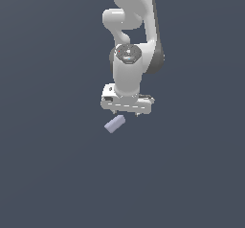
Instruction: Pick up the object and move it to a goal position.
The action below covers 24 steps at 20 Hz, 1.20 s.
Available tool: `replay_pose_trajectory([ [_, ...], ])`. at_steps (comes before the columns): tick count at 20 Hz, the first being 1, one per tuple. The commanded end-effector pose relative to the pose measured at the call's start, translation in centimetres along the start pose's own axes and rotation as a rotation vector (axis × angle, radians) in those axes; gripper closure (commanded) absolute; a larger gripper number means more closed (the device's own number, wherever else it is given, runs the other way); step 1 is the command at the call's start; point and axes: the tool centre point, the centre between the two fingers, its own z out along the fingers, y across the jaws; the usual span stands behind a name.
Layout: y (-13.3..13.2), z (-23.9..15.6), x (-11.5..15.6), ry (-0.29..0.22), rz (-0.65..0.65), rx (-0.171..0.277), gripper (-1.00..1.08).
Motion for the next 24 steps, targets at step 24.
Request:
replay_pose_trajectory([
  [24,5.6,8.3,-2.2,0.015,0.662,0.013,-0.92],
])
